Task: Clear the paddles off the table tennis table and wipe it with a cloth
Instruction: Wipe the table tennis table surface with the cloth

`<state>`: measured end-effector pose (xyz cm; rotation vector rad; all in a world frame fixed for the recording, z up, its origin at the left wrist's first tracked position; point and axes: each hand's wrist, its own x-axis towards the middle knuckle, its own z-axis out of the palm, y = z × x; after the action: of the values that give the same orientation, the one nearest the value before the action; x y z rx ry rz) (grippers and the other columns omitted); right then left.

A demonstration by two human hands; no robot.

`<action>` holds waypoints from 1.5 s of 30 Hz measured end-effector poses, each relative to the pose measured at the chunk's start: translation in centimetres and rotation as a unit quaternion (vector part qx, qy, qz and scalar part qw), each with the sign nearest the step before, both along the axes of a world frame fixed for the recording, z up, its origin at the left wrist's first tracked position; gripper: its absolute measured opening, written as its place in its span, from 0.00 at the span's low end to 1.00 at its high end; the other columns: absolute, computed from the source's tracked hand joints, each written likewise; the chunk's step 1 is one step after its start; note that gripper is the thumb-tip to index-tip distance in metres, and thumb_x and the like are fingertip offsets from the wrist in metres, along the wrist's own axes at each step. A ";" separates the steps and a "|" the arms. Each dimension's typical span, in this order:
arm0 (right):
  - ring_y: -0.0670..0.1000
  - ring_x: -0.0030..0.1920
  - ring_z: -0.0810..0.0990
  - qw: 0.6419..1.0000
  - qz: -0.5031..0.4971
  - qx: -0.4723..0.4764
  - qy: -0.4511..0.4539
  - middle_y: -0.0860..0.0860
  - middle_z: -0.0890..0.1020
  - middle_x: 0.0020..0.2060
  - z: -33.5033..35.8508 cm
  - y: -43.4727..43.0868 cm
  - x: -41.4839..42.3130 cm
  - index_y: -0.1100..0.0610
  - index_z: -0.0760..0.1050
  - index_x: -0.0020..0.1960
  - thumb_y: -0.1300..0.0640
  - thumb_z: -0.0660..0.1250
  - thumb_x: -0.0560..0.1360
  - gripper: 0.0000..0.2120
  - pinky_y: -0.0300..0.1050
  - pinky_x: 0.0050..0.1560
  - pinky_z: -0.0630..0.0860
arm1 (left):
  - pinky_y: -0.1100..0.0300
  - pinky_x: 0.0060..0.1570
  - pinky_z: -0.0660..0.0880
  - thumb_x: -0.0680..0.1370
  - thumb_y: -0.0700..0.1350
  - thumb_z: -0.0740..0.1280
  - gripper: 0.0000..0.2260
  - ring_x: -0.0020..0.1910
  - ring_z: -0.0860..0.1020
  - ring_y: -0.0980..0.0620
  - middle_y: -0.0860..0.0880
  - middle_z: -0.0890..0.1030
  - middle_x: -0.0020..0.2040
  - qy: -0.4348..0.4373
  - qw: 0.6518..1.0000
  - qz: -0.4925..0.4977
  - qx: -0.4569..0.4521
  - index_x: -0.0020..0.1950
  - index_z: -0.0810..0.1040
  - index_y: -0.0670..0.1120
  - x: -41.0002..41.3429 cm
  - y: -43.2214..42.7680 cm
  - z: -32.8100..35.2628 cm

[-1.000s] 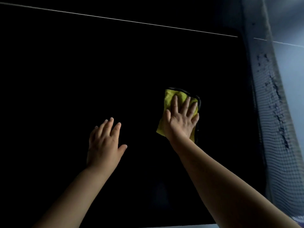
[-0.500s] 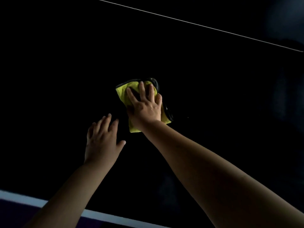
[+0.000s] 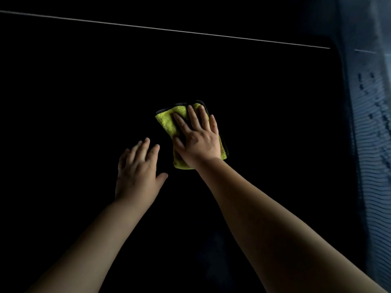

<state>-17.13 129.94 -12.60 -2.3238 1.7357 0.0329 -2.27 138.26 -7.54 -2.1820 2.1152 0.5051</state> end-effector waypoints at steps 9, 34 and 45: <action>0.53 0.79 0.40 0.986 -0.163 0.002 0.026 0.48 0.48 0.80 0.3 -1.7 -22.1 0.40 0.49 0.79 0.36 0.50 0.78 0.31 0.55 0.77 0.41 | 0.46 0.71 0.56 0.72 0.52 0.72 0.32 0.73 0.62 0.43 0.42 0.64 0.73 0.041 0.992 -0.115 -0.015 0.72 0.68 0.42 -15.7 -3.4 -1.6; 0.60 0.78 0.36 0.944 -0.329 0.023 0.019 0.55 0.41 0.79 -0.3 -5.2 -19.5 0.43 0.45 0.79 0.40 0.53 0.79 0.32 0.61 0.75 0.39 | 0.40 0.67 0.60 0.70 0.47 0.74 0.30 0.69 0.66 0.38 0.39 0.68 0.71 0.085 0.992 -0.056 -0.069 0.69 0.71 0.40 -10.5 -6.9 -3.6; 0.61 0.77 0.33 0.989 -0.146 0.028 0.011 0.55 0.39 0.79 -0.7 -8.3 2.7 0.43 0.44 0.79 0.39 0.54 0.77 0.35 0.65 0.73 0.35 | 0.41 0.65 0.58 0.71 0.48 0.73 0.29 0.71 0.62 0.40 0.42 0.65 0.73 0.055 0.994 0.052 -0.073 0.70 0.70 0.43 4.4 -6.8 -3.5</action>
<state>-14.44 121.59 -13.27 -2.0161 2.0389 0.0557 2.14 131.41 -11.08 -2.4082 2.1652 0.5050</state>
